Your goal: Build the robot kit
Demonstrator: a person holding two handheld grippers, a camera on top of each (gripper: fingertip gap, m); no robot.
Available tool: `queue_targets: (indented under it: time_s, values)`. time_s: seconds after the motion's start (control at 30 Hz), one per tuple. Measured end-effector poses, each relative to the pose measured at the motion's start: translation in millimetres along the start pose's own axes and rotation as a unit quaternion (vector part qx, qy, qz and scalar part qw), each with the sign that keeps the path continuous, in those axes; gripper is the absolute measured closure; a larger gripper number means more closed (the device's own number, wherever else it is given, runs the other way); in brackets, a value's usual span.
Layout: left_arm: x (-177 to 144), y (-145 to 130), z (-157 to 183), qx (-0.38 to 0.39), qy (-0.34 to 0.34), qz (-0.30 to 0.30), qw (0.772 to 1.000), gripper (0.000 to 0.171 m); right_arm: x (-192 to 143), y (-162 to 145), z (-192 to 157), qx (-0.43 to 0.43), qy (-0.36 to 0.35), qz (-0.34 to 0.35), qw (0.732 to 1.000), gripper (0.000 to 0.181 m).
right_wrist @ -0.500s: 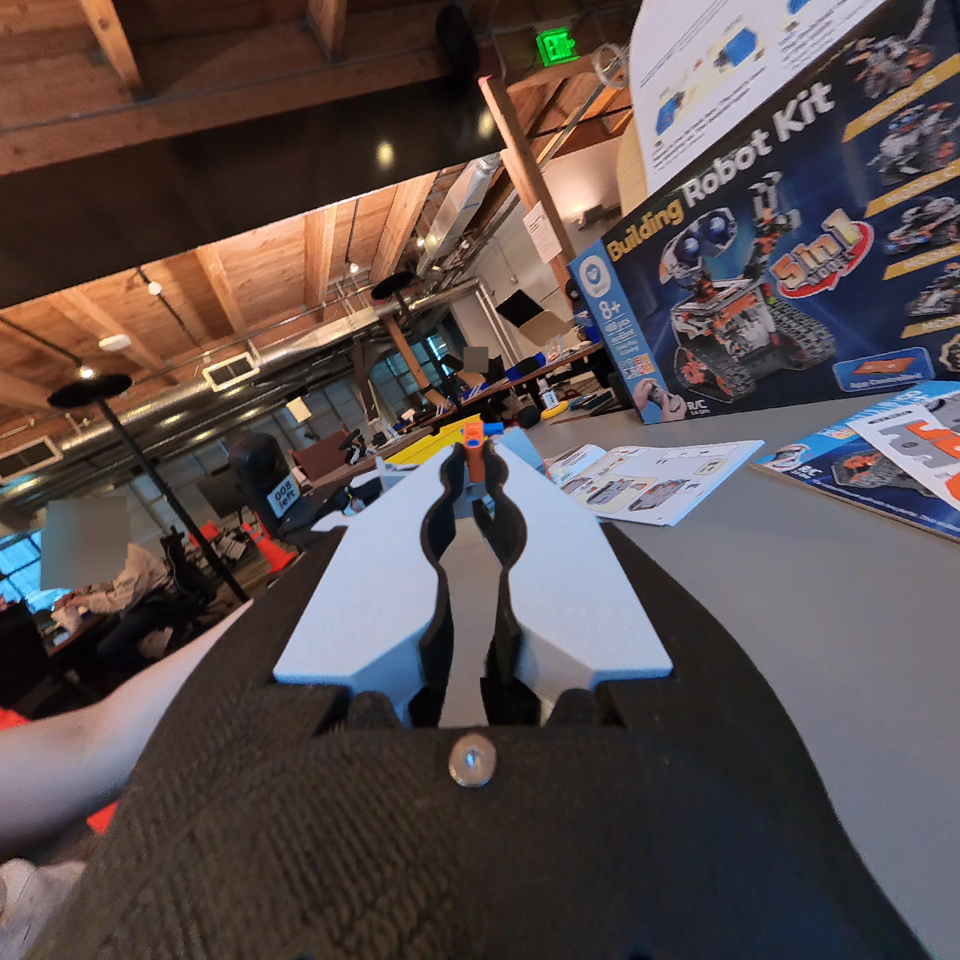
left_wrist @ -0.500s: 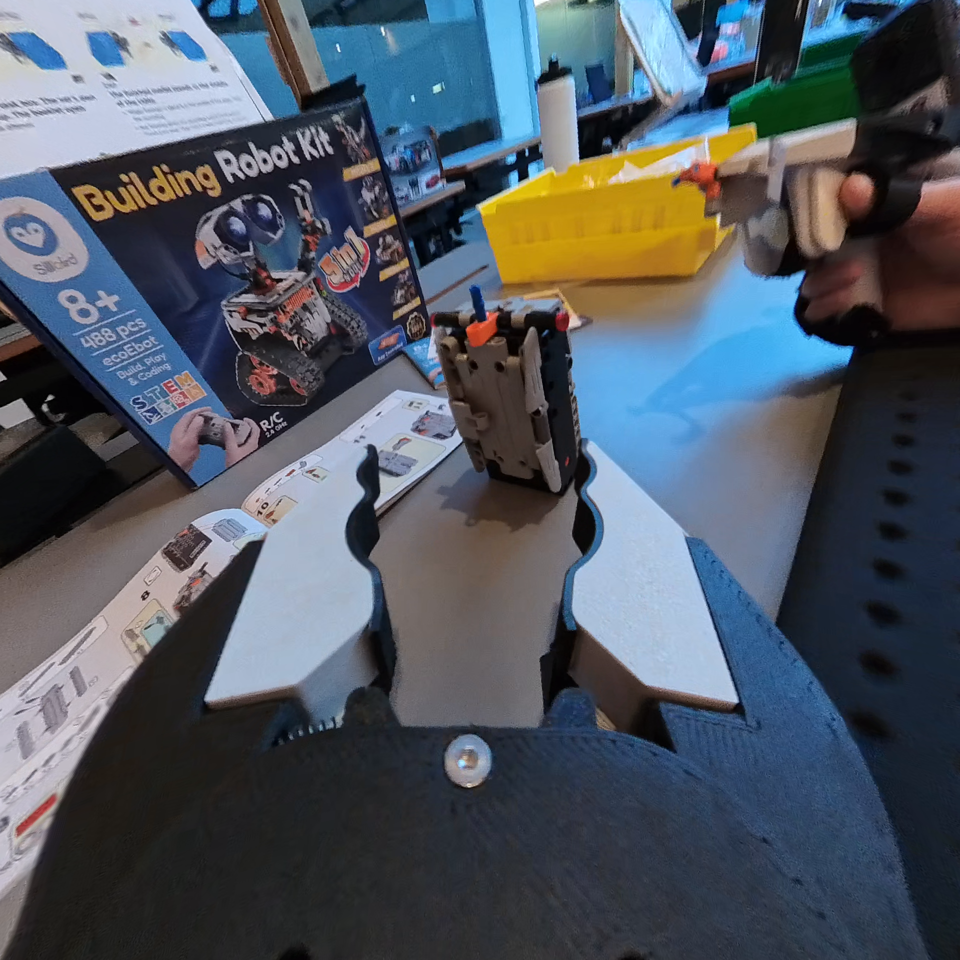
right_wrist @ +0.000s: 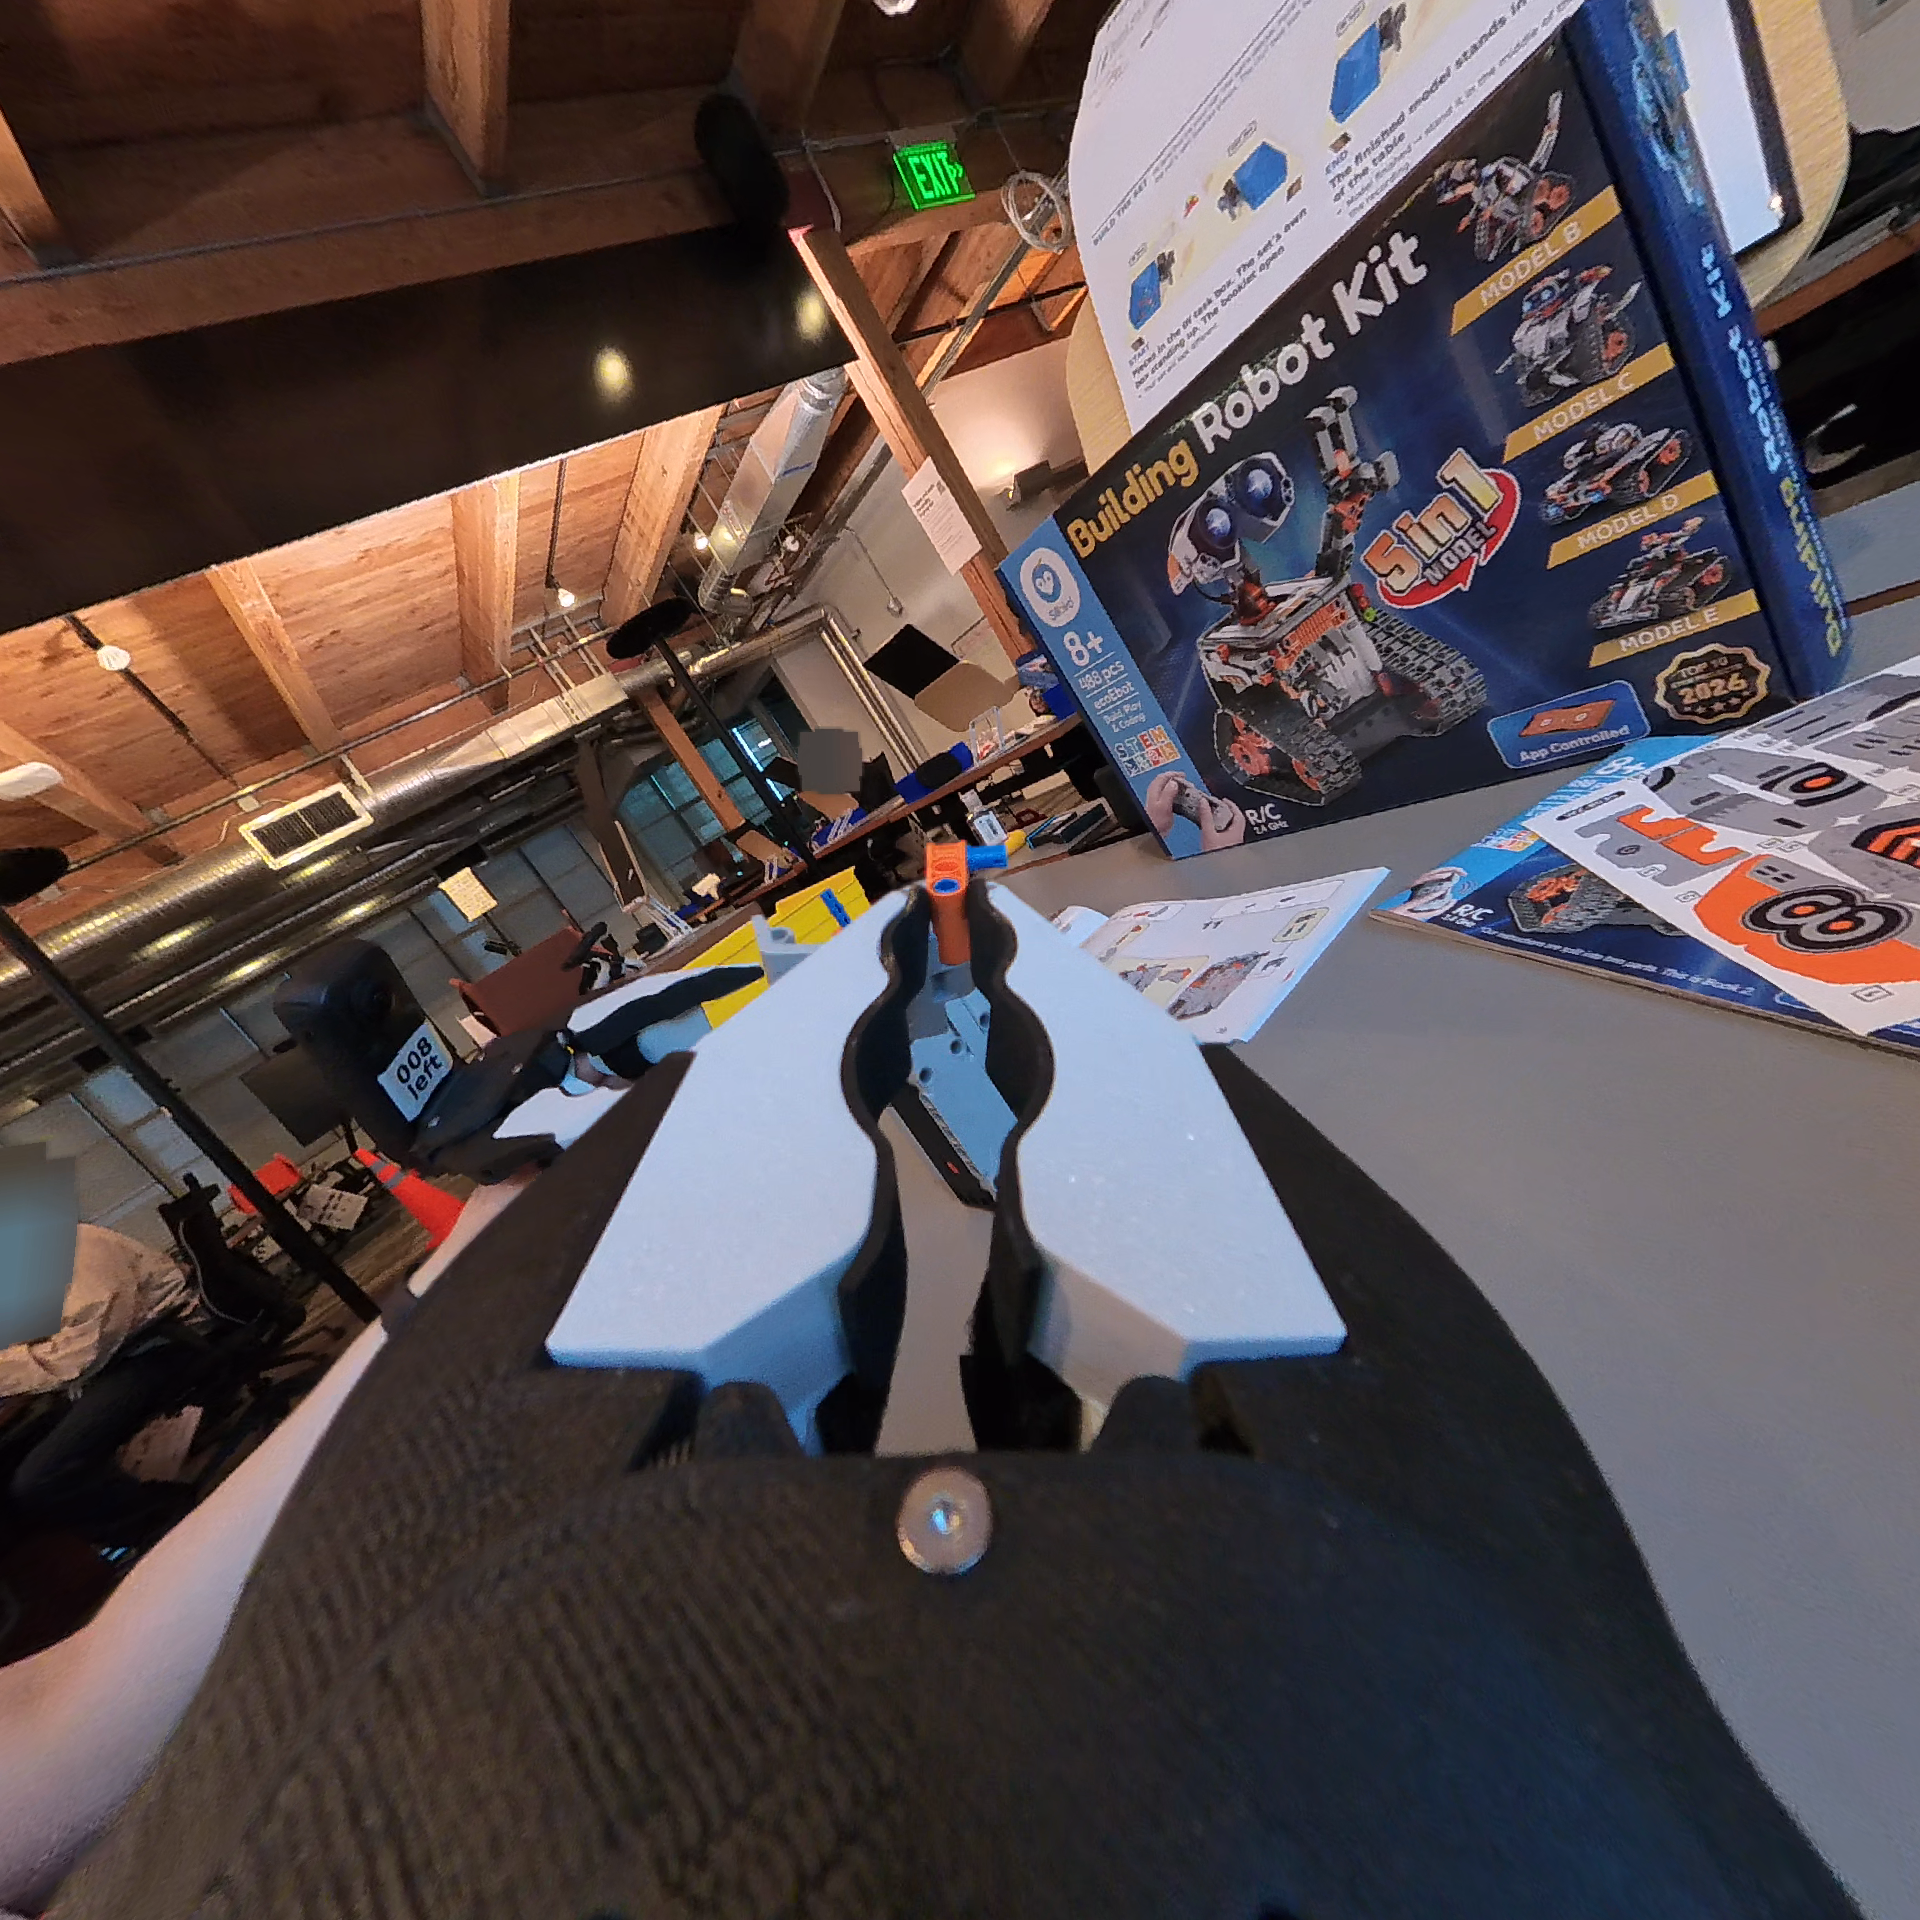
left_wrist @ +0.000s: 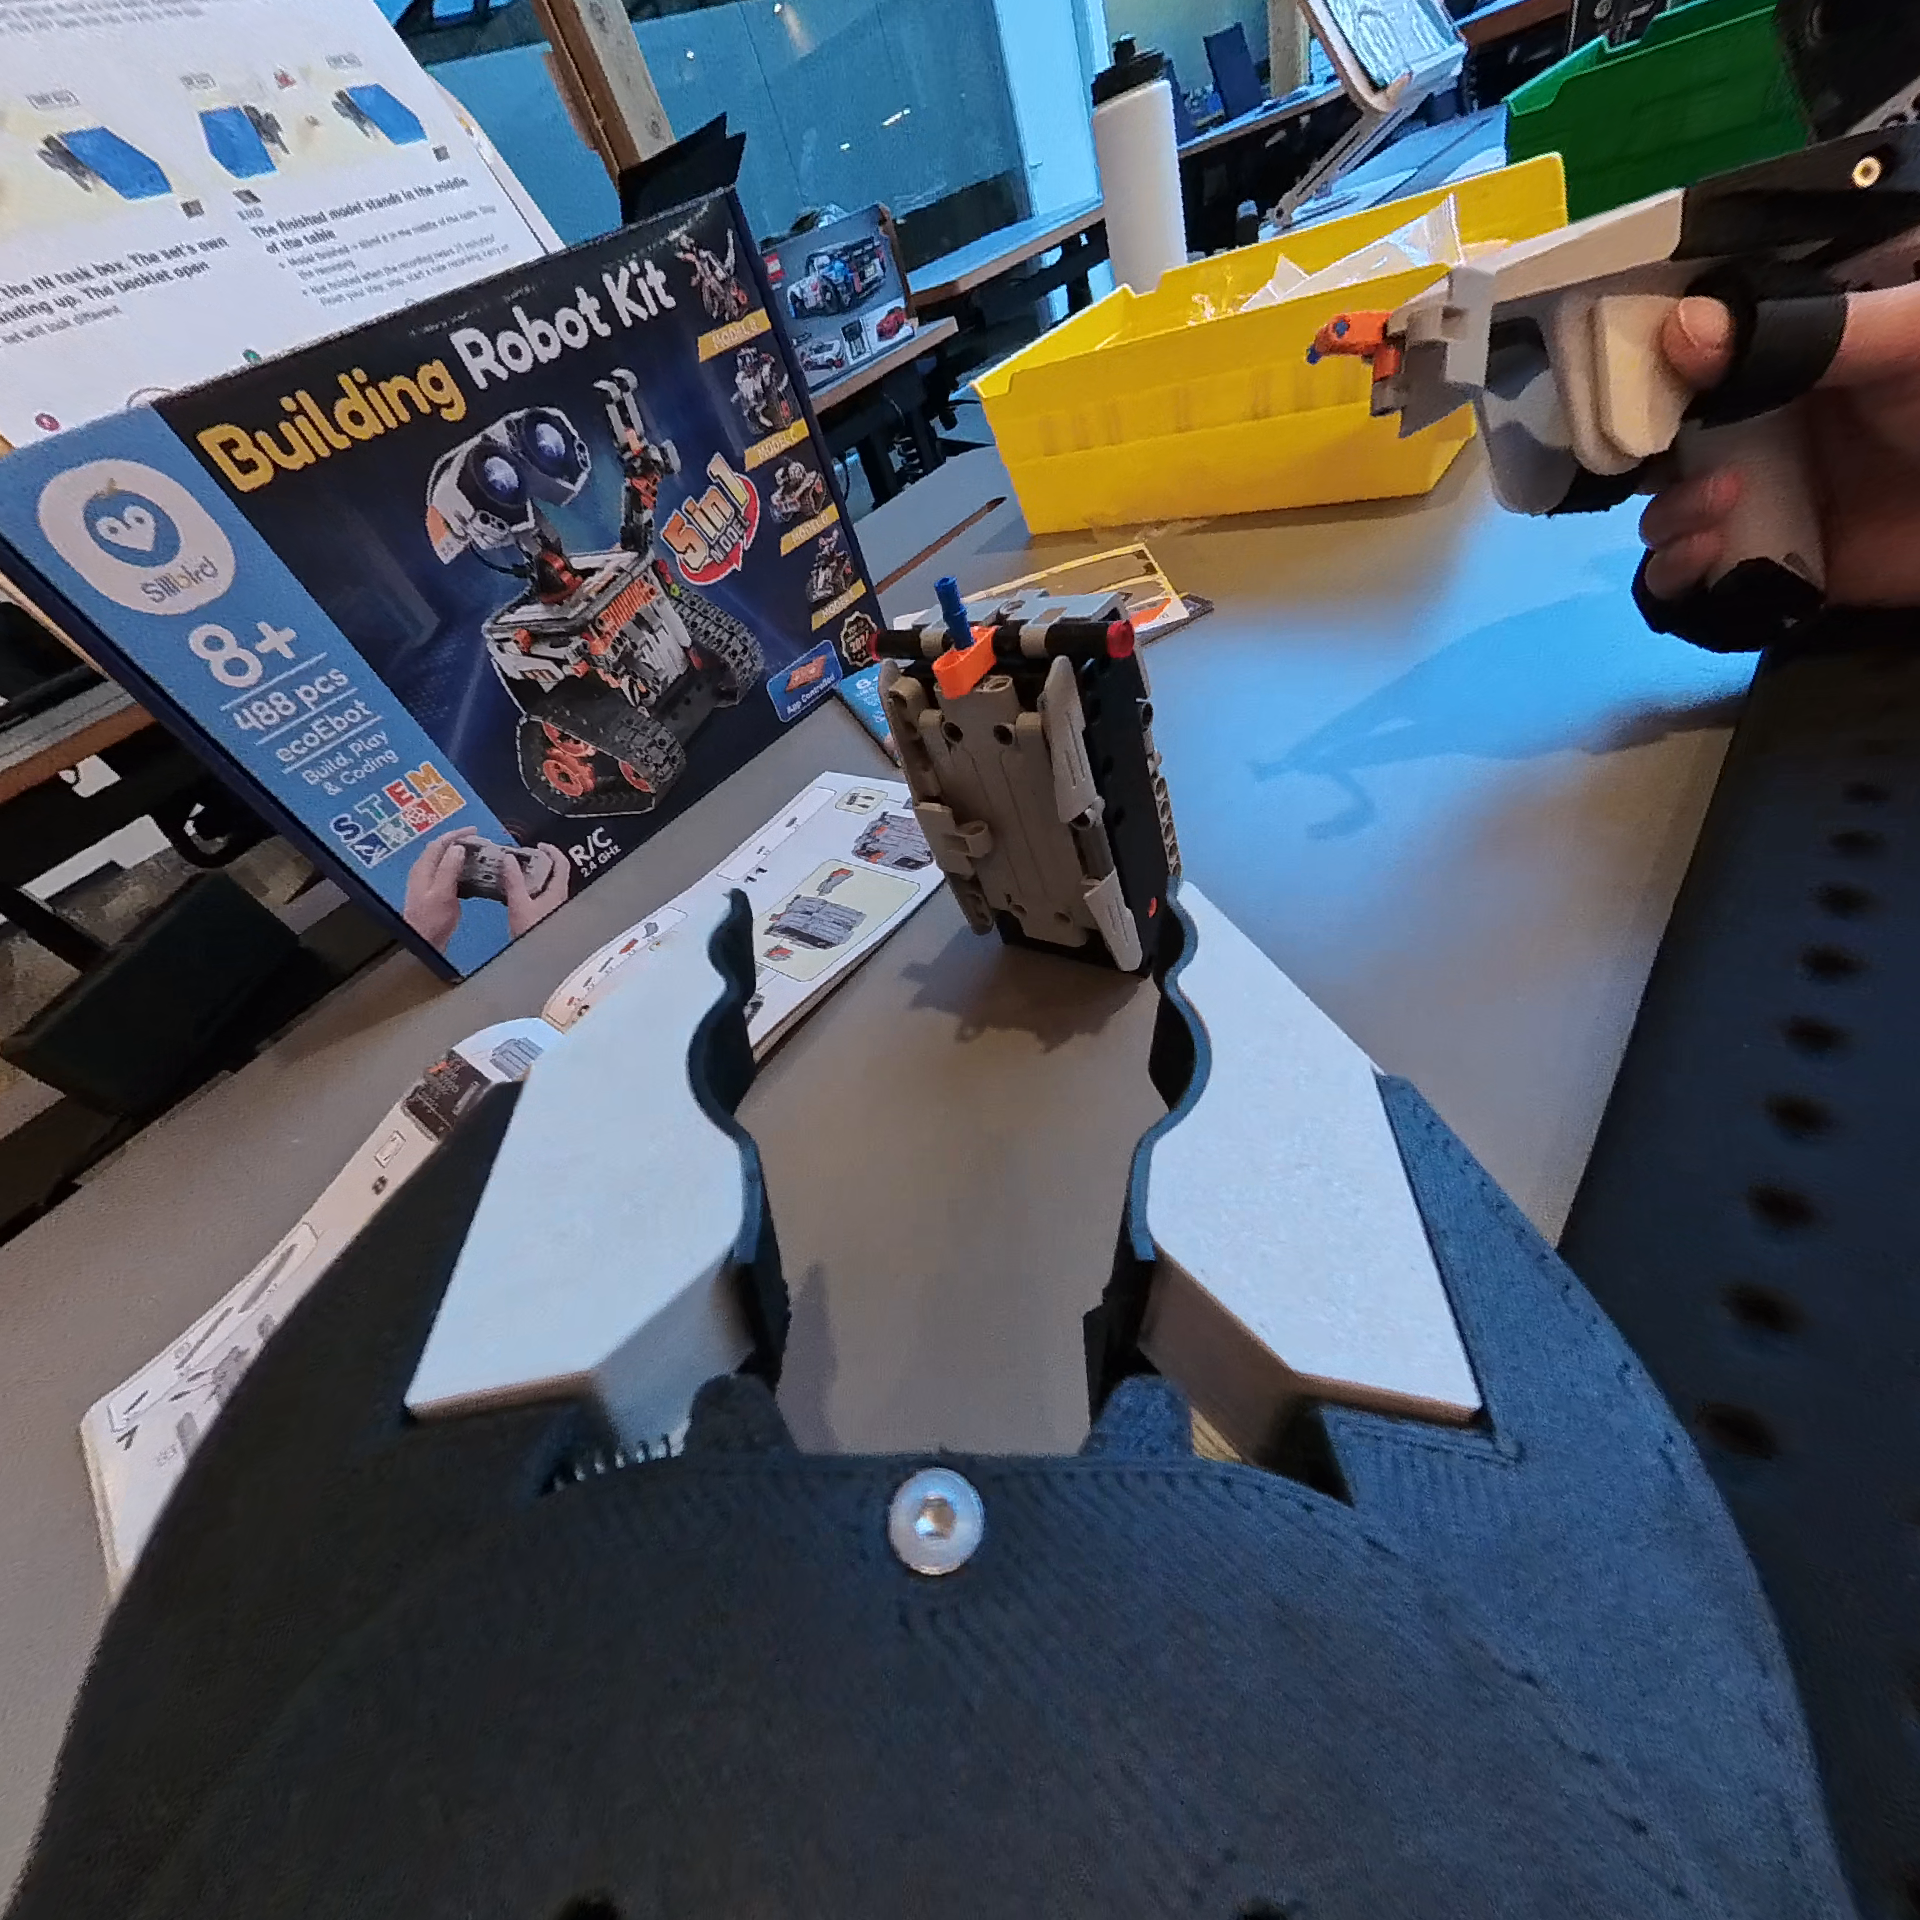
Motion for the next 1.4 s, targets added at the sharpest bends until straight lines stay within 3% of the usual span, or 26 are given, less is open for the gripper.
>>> queue_targets:
  time_s: [0.47,0.6,0.73,0.9,1.0,1.07,1.27,1.4]
  values:
    - [3,-12,3,0.002,-0.006,-0.041,0.999,0.092,-2,1,-2,0.023,0.017,0.010,1.000,0.175]
    - [1,-15,5,-0.025,-0.016,-0.036,0.999,0.094,3,-3,0,0.038,0.035,-0.019,0.999,0.175]
    - [0,-12,9,-0.050,-0.039,-0.015,0.998,0.094,17,-13,-15,-0.014,0.098,-0.070,0.993,0.175]
    - [8,-1,16,-0.056,-0.089,0.026,0.994,0.084,40,-35,-34,-0.051,0.212,-0.162,0.962,0.175]
    - [17,5,15,-0.068,-0.125,0.048,0.989,0.077,53,-64,-31,-0.113,0.234,-0.268,0.928,0.174]
    - [24,5,11,-0.069,-0.150,0.064,0.984,0.074,59,-78,-29,-0.152,0.245,-0.300,0.909,0.174]
    - [52,11,-9,-0.089,-0.238,0.131,0.958,0.068,78,-87,-22,-0.205,0.237,-0.303,0.900,0.174]
    - [72,9,-2,-0.083,-0.310,0.106,0.941,0.047,80,-84,-17,-0.192,0.222,-0.298,0.908,0.175]
Point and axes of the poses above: each gripper's, where its closed fingertips meet, x out along the fingers, y out of its top, z = x × y across the jaws, the point moved 4 cm from there along -x, back along the fingers, and after that the axes turned 13 degrees about x, right-handed, at the moved point
